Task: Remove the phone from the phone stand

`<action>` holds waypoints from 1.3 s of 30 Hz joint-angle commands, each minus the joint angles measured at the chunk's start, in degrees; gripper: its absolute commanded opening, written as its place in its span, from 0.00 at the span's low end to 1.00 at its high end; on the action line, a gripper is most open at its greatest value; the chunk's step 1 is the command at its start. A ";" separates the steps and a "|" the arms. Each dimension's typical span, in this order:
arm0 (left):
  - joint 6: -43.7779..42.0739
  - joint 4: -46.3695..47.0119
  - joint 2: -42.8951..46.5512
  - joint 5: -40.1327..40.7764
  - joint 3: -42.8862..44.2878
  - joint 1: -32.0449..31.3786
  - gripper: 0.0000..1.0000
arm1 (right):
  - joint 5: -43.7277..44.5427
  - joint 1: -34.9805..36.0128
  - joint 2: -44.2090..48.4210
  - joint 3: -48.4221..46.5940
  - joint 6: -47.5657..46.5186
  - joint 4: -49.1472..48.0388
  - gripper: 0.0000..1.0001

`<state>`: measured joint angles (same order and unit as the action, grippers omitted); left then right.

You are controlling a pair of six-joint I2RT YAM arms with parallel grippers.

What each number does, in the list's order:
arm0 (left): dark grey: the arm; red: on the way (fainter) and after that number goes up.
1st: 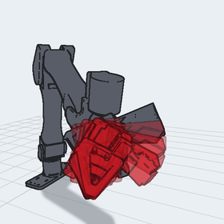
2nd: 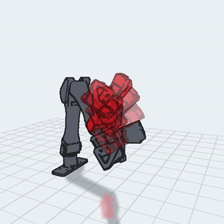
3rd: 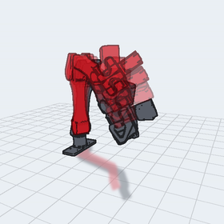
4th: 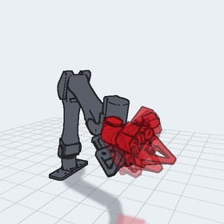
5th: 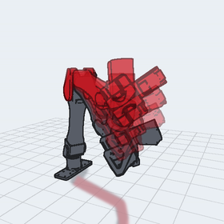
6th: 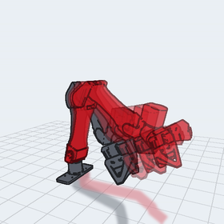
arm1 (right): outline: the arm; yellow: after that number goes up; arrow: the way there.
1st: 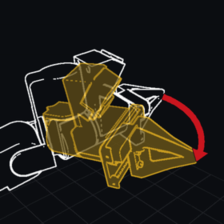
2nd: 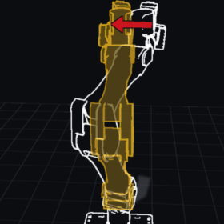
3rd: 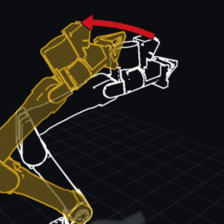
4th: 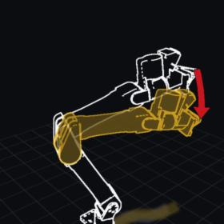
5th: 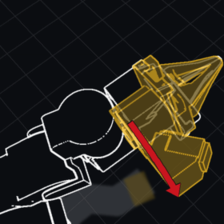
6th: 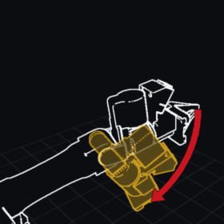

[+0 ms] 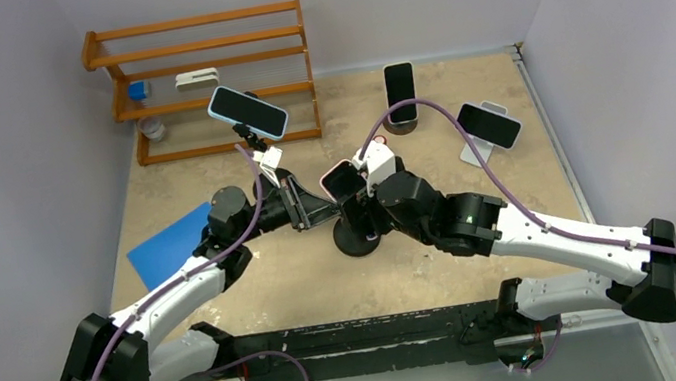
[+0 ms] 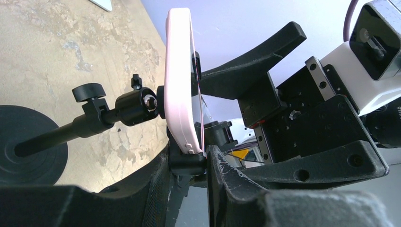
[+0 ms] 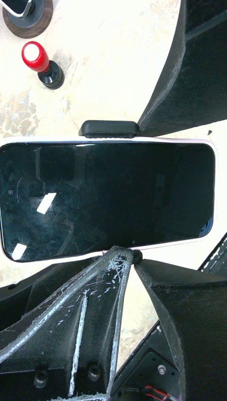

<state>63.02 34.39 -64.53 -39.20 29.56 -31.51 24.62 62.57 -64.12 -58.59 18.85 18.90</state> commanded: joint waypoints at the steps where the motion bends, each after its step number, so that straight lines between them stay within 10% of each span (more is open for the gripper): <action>1: -0.08 0.17 1.17 -0.52 2.91 0.13 0.00 | 1.75 -0.33 -0.17 0.13 -2.23 -2.27 0.99; 39: -2.38 -3.64 -1.05 -6.44 6.96 1.07 0.00 | 1.48 0.18 -1.43 0.80 -8.19 -3.03 0.93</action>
<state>61.84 27.86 -65.80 -43.07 33.65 -30.46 25.98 62.63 -64.51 -57.60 10.28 17.78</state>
